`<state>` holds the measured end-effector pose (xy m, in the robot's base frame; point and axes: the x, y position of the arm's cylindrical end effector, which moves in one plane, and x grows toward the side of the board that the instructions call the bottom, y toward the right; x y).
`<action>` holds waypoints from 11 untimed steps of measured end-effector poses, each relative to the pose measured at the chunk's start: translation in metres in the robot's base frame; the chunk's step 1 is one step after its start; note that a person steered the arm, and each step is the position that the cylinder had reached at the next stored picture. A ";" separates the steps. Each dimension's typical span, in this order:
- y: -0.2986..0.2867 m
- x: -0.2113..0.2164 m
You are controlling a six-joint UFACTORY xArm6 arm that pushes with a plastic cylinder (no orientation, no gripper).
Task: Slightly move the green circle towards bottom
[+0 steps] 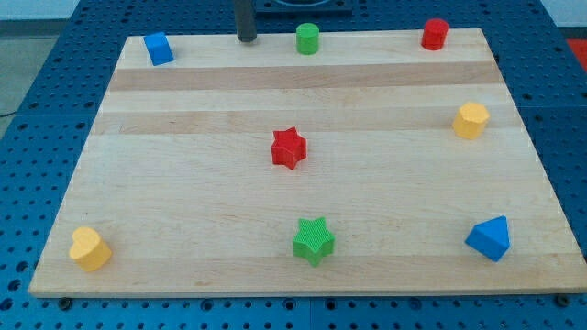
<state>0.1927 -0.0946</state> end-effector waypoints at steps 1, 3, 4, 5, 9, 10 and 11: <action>0.005 0.000; 0.040 0.001; 0.057 0.001; 0.067 -0.001; 0.146 0.002; 0.168 0.019; 0.171 0.041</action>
